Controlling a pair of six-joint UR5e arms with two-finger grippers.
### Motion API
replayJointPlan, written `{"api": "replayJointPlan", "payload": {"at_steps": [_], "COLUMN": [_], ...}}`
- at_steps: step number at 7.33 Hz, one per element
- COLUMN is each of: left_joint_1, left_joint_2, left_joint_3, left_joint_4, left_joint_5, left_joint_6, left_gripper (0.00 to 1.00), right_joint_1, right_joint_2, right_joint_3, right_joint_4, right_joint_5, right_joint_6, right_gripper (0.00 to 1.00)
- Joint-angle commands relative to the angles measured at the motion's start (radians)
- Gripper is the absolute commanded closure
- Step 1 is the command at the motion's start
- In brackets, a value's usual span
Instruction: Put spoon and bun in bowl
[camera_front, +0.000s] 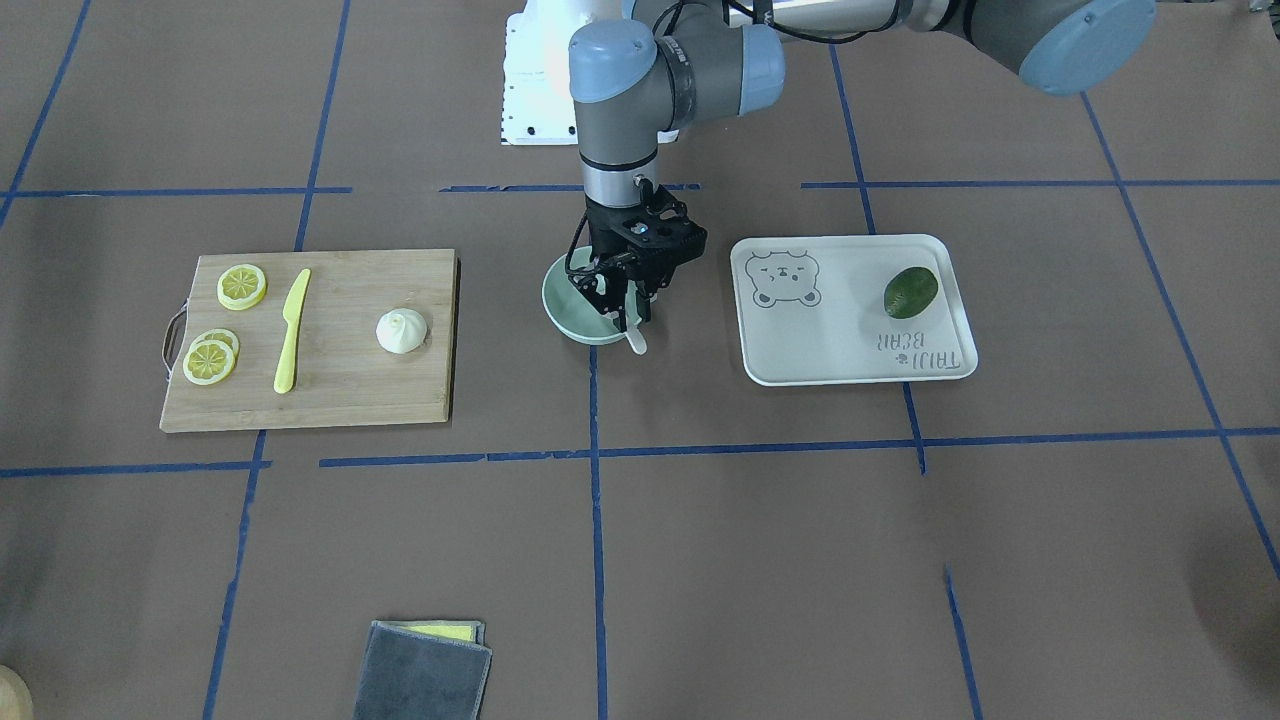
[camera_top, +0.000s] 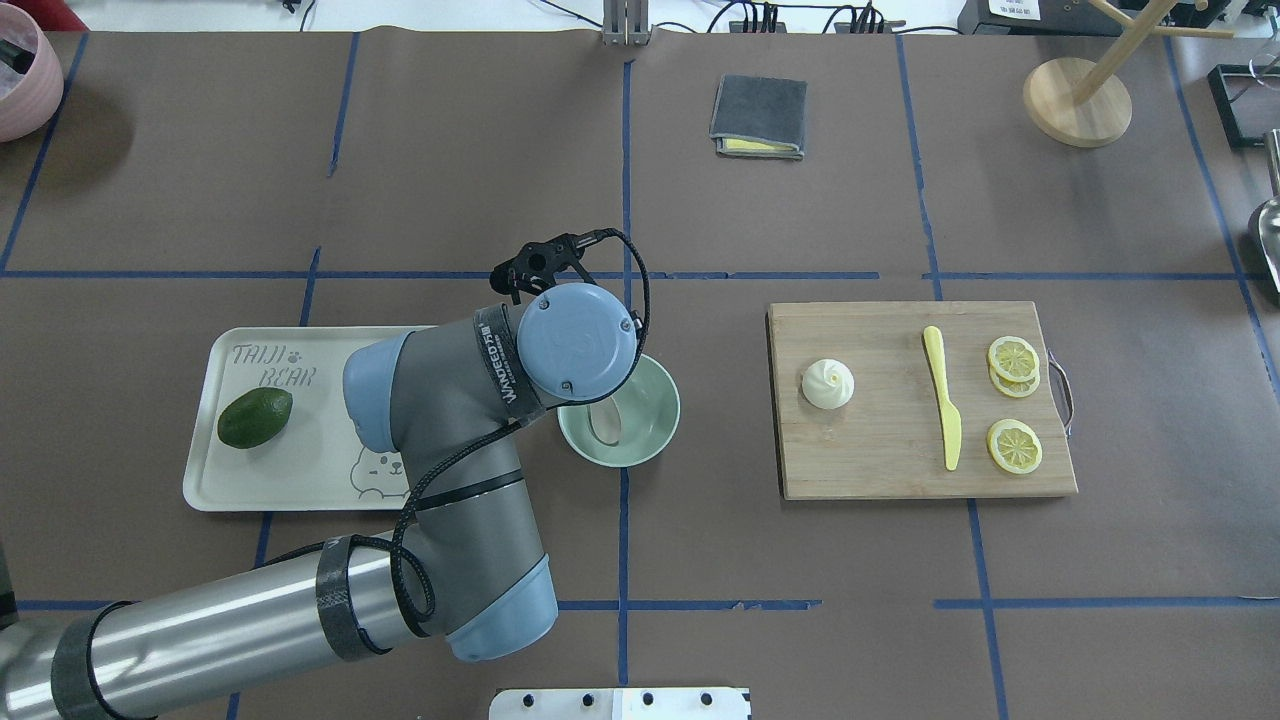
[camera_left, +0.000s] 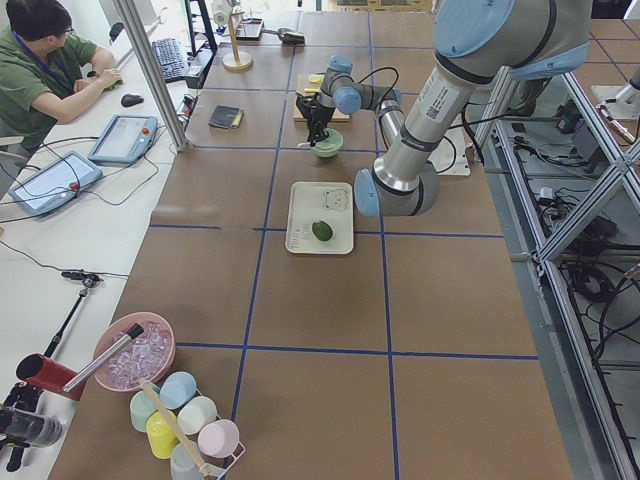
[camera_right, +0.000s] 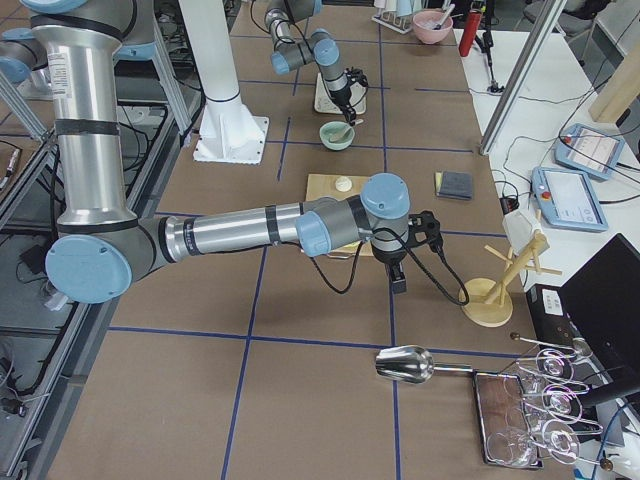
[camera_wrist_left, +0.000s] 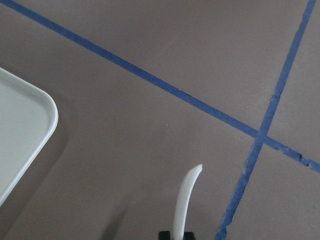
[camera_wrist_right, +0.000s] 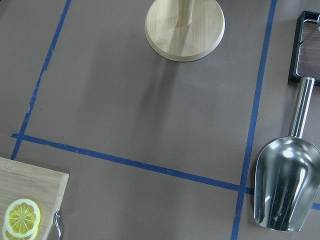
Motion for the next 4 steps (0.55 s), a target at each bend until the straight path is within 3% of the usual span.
{"api": "replayJointPlan", "payload": {"at_steps": [1, 2, 3, 4], "left_joint_1": [-0.003, -0.018, -0.109, -0.211], "left_joint_2": [0.068, 0.149, 0.188, 0.205], "left_joint_3": [-0.094, -0.215, -0.266, -0.271], "left_joint_4": [0.001, 0.001, 0.001, 0.001], "left_joint_5": [0.0, -0.008, -0.031, -0.127], "left_joint_6": [0.19, 0.39, 0.584, 0.798], "left_gripper": [0.0, 0.0, 0.0, 0.0], "right_joint_1": [0.0, -0.011, -0.035, -0.064], "right_joint_2": [0.006, 0.013, 0.015, 0.045], "right_joint_3": [0.002, 0.011, 0.022, 0.034], "right_joint_4": [0.0, 0.002, 0.005, 0.009], "right_joint_5": [0.002, 0.003, 0.002, -0.003], "right_joint_6": [0.003, 0.003, 0.0, 0.005], "right_gripper": [0.0, 0.0, 0.0, 0.0]}}
